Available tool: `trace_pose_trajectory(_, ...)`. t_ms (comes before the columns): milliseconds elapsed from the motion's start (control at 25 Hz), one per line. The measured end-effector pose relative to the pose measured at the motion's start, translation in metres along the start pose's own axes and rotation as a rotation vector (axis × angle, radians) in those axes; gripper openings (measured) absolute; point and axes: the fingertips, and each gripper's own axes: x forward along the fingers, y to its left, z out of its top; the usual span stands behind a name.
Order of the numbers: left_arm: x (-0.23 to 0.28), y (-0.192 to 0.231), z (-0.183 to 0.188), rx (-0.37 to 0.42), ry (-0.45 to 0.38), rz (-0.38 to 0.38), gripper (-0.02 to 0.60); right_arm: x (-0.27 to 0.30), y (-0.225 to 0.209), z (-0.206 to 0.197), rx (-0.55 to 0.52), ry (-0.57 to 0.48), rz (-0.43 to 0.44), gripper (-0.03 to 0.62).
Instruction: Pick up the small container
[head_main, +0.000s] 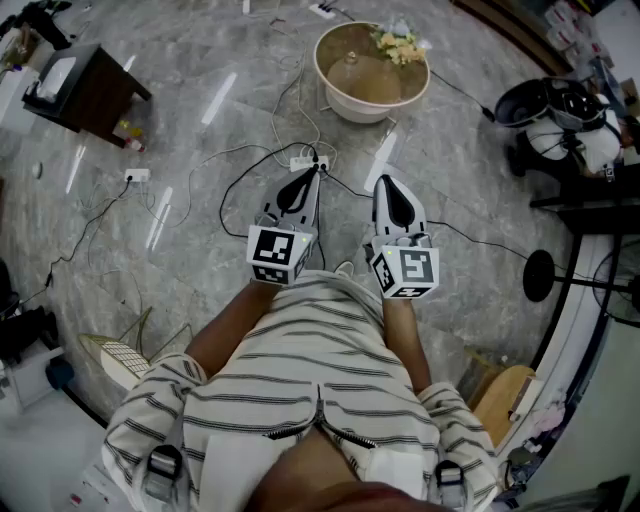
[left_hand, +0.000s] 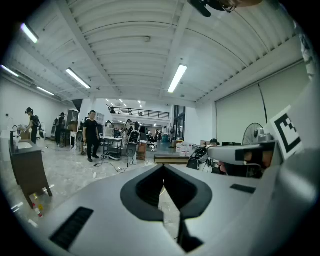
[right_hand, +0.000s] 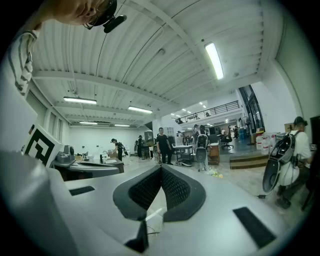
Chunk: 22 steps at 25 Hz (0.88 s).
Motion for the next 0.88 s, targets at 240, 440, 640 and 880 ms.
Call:
trace_pose_trajectory(240, -0.012, 0.020, 0.006, 0.108, -0.020, -0.001, -0.002, 0.017, 0.023, -0.003, -0.013, 0.006, -0.019, 0.003)
trace_pose_trajectory(440, -0.025, 0.033, -0.003, 0.105, -0.033, -0.035, -0.002, 0.023, 0.046, -0.012, 0.002, 0.005, -0.027, 0.003)
trace_pose_trajectory(640, -0.020, 0.050, -0.011, 0.103, -0.027, -0.031, -0.002, 0.037, 0.055, -0.018, -0.039, 0.029, -0.025, 0.005)
trace_pose_trajectory(880, 0.010, 0.074, -0.012, 0.101, -0.014, -0.038, -0.002, 0.080, 0.052, -0.022, -0.031, 0.036, 0.005, 0.005)
